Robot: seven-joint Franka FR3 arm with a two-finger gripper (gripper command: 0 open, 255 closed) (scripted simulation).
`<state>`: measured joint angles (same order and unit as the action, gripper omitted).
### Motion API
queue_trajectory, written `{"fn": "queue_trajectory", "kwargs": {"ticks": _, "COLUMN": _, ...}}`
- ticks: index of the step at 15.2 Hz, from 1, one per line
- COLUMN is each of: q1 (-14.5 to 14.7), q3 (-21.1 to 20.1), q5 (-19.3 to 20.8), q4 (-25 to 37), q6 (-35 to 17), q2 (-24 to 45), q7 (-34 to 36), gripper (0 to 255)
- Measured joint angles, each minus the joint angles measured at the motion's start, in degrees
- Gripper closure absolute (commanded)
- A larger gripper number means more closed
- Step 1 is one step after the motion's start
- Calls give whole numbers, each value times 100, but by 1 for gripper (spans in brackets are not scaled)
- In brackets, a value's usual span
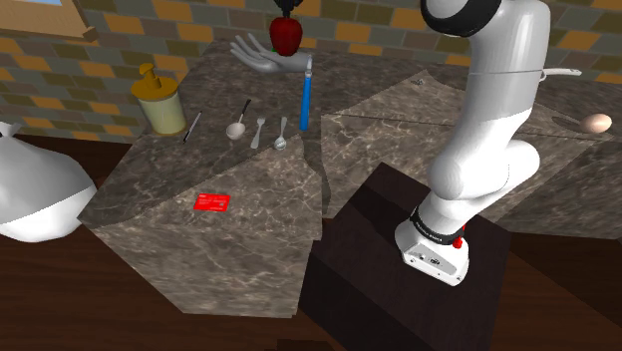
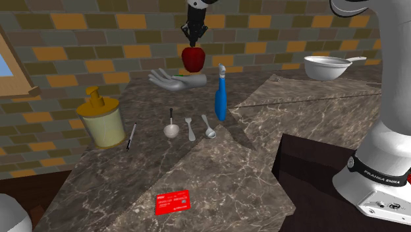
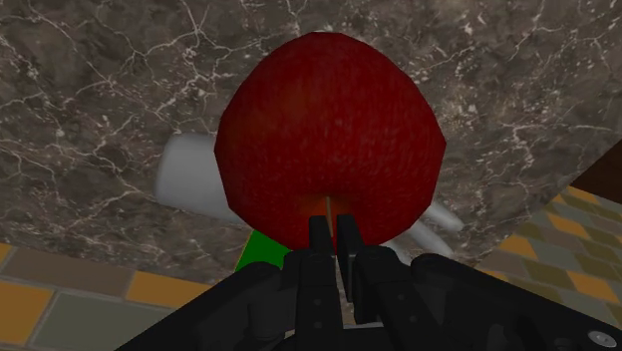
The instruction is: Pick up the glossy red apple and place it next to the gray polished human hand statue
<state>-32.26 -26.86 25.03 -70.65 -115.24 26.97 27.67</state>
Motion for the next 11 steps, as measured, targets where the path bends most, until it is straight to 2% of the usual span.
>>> {"fn": "queue_trajectory", "kwargs": {"ticks": 11, "q1": -127, "q3": 52, "q5": 102, "q4": -905, "q6": -825, "q2": -51, "q7": 237, "gripper": 255}}
